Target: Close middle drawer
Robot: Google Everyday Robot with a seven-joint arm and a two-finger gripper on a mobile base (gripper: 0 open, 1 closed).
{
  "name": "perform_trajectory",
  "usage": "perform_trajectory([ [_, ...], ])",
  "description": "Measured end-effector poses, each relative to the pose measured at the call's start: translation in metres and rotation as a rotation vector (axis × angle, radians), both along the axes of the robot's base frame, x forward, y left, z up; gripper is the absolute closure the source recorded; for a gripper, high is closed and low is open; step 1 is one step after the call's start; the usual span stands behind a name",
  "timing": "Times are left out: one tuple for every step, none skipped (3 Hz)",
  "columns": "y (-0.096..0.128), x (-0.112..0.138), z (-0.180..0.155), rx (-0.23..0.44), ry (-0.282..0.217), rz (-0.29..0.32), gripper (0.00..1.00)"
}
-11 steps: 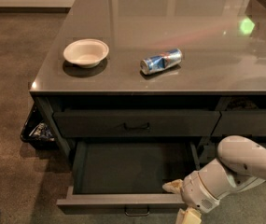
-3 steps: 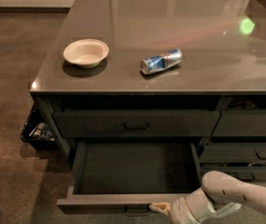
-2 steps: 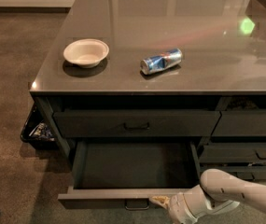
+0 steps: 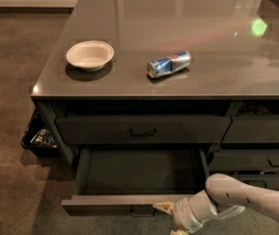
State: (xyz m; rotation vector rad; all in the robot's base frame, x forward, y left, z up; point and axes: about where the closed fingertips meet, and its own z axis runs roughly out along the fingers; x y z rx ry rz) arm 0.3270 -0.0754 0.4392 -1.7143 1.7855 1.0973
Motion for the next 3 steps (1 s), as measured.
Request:
perform_trajectory([
  [-0.006, 0.025, -0.021, 0.005, -0.045, -0.015, 0.00],
  [-0.021, 0.050, -0.020, -0.018, -0.119, -0.044, 0.00],
  [-0.021, 0.050, -0.020, -0.018, -0.119, -0.044, 0.00],
])
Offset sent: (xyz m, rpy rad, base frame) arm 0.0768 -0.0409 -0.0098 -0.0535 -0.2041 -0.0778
